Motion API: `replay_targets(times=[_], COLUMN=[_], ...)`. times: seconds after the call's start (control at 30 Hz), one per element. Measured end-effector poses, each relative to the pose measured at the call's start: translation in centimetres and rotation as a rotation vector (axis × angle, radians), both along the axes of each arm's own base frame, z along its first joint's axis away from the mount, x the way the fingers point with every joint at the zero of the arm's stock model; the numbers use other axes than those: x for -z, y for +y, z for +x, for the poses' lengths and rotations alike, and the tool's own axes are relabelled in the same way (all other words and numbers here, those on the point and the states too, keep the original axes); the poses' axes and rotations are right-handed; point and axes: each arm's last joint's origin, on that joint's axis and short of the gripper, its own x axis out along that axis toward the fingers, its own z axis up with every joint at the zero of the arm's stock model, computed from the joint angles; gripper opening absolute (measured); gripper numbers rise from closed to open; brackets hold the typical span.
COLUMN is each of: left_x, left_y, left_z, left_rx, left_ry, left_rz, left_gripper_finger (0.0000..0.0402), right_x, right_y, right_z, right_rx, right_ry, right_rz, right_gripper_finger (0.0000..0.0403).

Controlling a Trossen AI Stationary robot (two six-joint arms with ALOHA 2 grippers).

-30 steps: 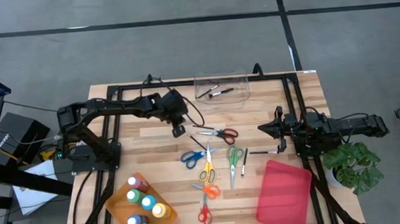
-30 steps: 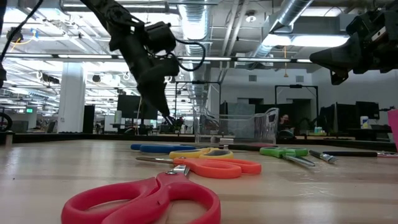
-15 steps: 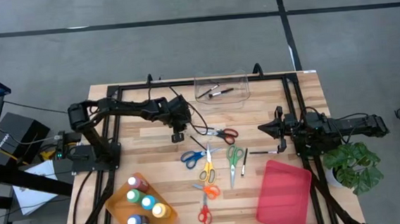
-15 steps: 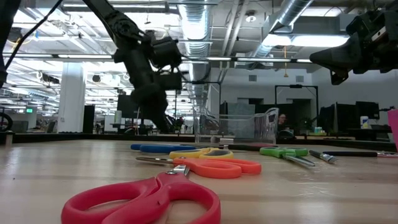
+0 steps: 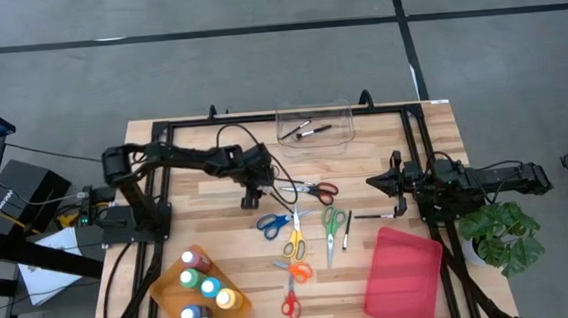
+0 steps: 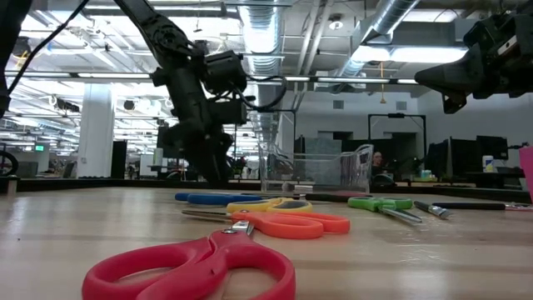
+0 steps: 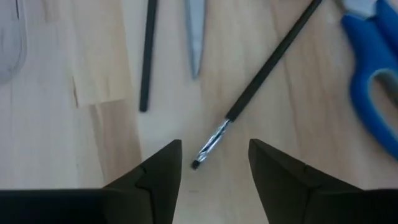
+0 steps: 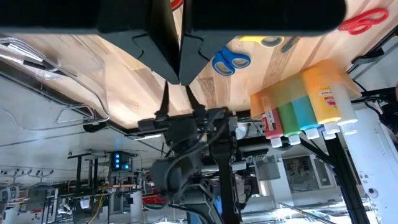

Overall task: Pick & Place Paint Supplies
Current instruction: Put the eyeshadow brush into the transparent bin

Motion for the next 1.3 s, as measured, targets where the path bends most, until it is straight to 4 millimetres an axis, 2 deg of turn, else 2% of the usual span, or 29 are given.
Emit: replay_targets(times=[0.27, 0.4, 0.8, 1.0, 1.2, 1.3], left_x=[2.4, 2.6, 2.6, 2.6, 2.6, 2.0], left_y=[1.4, 1.8, 1.9, 1.6, 0.5, -0.1], left_z=[0.0, -0.1, -0.6, -0.5, -0.2, -0.1], left_rx=[0.002, 0.005, -0.014, -0.019, 0.008, 0.024], left_ry=[0.054, 0.053, 0.097, 0.102, 0.109, 0.098], left_rz=[-0.034, -0.065, -0.042, -0.039, -0.026, -0.009], left_gripper_finger=[0.0171, 0.0157, 0.0009, 0.0003, 0.0001, 0.0001], right_x=[0.0, 0.0, 0.0, 0.0, 0.0, 0.0], right_y=[0.0, 0.0, 0.0, 0.0, 0.0, 0.0], right_z=[0.0, 0.0, 0.0, 0.0, 0.0, 0.0], right_rx=[0.0, 0.0, 0.0, 0.0, 0.0, 0.0], right_ry=[0.0, 0.0, 0.0, 0.0, 0.0, 0.0], right_rz=[0.0, 0.0, 0.0, 0.0, 0.0, 0.0], right_gripper_finger=[0.0008, 0.0009, 0.0008, 0.0008, 0.0008, 0.0008])
